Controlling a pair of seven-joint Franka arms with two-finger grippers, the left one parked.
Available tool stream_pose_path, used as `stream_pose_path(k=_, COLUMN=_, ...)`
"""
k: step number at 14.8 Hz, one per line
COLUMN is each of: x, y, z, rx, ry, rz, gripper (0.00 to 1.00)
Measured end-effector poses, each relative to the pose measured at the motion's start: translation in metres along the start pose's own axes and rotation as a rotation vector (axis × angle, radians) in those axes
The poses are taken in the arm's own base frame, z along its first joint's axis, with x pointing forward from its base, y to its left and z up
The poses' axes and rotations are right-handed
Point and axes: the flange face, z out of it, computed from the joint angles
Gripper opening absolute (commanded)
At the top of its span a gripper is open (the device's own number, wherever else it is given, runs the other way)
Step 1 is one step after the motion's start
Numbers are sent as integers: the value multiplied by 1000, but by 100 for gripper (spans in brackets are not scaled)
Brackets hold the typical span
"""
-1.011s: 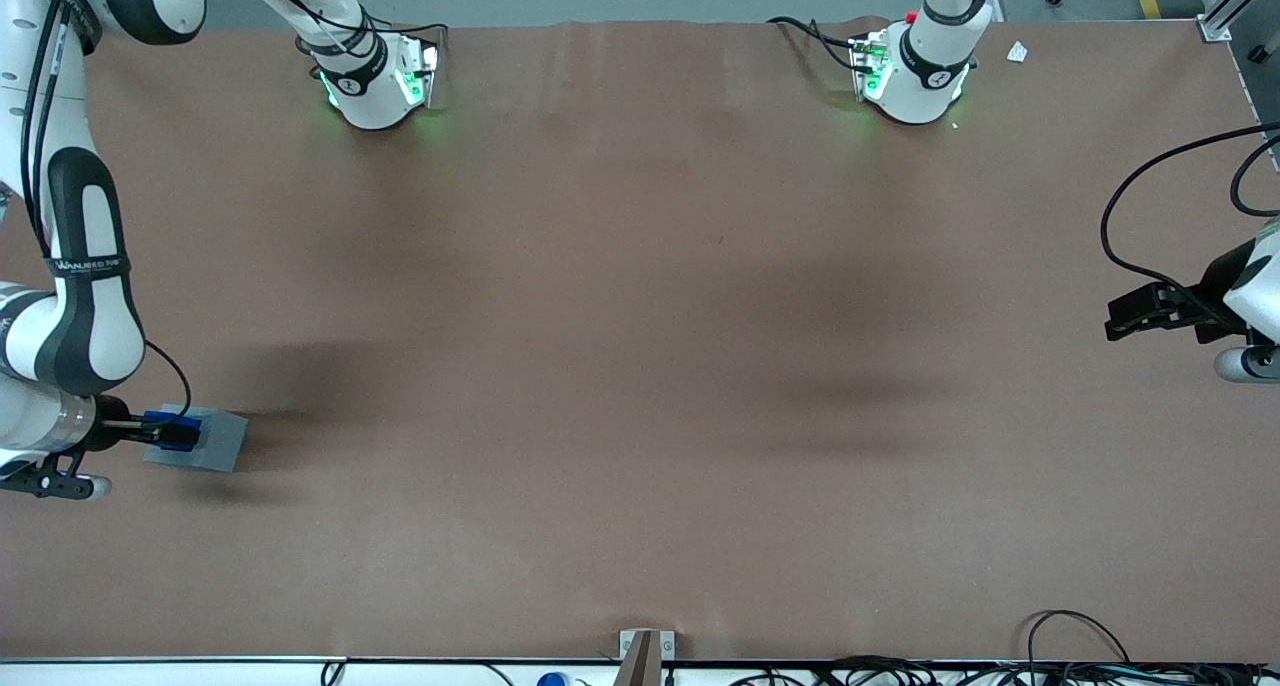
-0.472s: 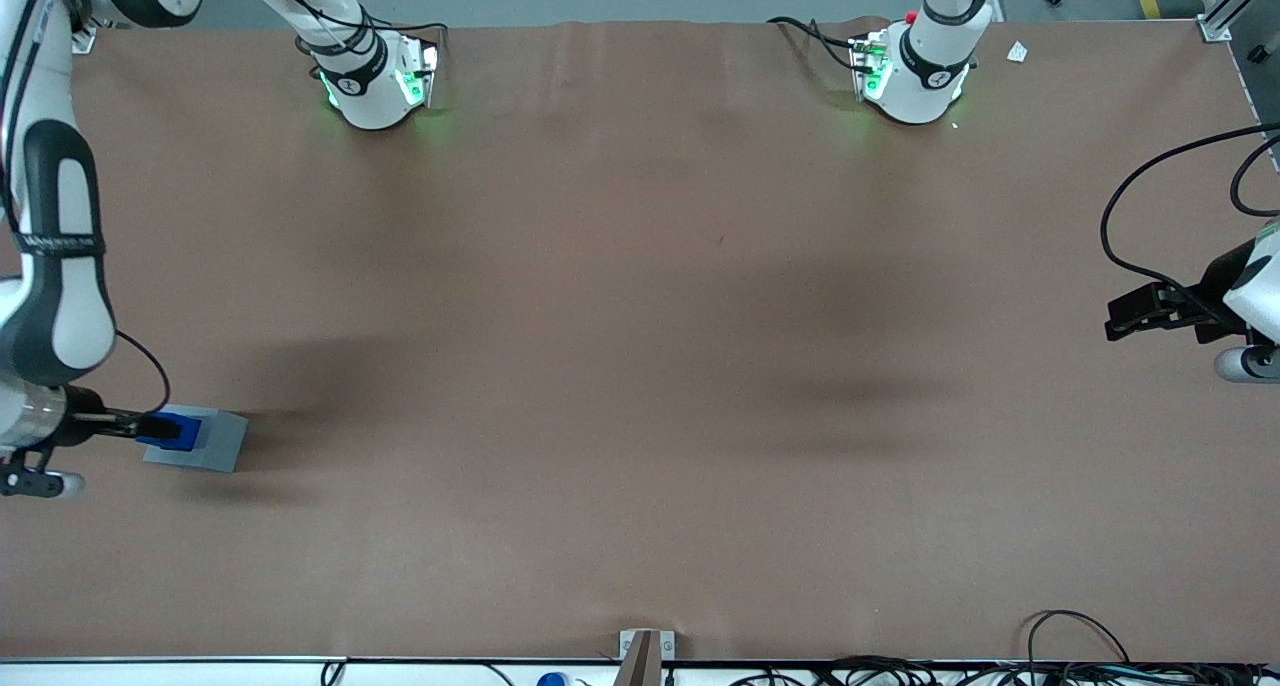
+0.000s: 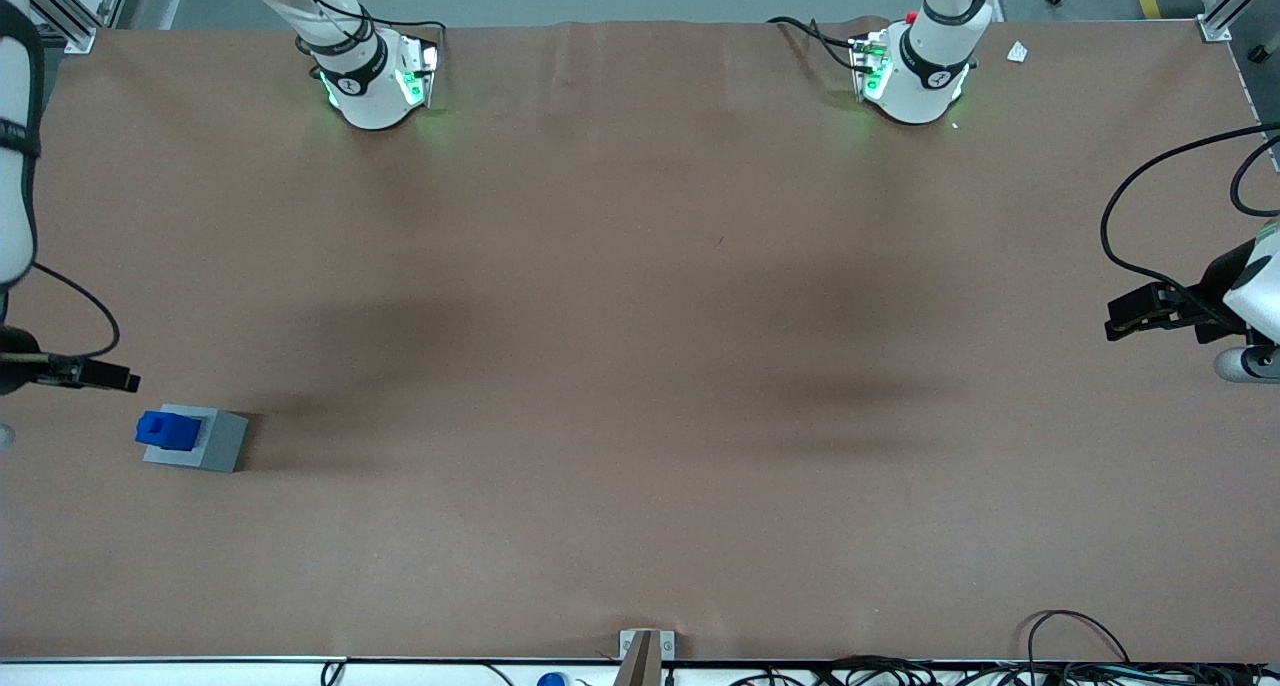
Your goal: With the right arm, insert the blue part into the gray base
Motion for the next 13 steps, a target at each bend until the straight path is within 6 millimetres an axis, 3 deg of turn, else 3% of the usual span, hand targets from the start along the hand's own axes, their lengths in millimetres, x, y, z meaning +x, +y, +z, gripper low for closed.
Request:
stream_pose_path(k=4, x=-51, y=-41, z=-95, rx=4, ry=58, rz=22, gripper=100)
stream_pose_path(k=7, x=-103, y=-56, z=-157, rx=10, ry=99, rz=3, gripper=100)
stream_pose_path(k=9, x=-123, y=-67, z=-171, rx=12, ry=108, rz=-19, gripper=100)
stream_pose_path(k=13, x=-126, y=-76, z=-173, rx=9, ry=114, rz=-35, gripper=100)
